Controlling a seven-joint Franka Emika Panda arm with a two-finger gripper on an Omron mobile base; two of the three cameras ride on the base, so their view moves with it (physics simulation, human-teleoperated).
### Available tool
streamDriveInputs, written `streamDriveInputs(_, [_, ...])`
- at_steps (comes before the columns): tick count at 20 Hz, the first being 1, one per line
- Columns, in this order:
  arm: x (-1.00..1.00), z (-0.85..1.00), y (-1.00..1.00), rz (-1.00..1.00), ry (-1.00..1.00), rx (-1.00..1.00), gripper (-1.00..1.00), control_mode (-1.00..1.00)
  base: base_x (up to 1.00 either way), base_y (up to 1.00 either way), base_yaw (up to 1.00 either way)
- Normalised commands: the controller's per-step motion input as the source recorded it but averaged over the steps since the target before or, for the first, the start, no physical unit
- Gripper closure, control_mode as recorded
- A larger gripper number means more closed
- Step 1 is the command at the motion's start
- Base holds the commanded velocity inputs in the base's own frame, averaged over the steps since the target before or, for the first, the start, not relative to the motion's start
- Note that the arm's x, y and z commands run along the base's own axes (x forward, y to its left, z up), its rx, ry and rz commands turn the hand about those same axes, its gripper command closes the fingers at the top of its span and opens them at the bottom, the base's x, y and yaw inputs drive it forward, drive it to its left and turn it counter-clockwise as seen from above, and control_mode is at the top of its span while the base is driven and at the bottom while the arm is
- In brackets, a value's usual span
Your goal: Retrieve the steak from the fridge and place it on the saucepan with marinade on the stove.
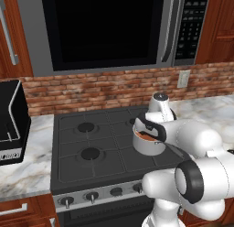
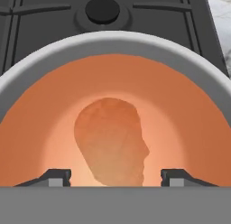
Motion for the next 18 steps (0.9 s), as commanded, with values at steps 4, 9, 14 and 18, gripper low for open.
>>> streamDriveInputs(4, [0.0, 0.0, 0.0, 0.0, 0.0, 0.0, -1.0, -1.0, 0.0, 0.0, 0.0])
streamDriveInputs(9, [0.0, 0.0, 0.0, 0.0, 0.0, 0.0, -1.0, -1.0, 0.0, 0.0, 0.0])
streamDriveInputs(14, [0.0, 0.19, -0.01, 0.0, 0.0, 0.0, -1.0, -1.0, 0.0, 0.0, 0.0])
streamDriveInputs(18, [-0.34, 0.45, 0.0, 0.0, -0.03, -0.01, -1.0, -1.0, 0.0, 0.0, 0.0])
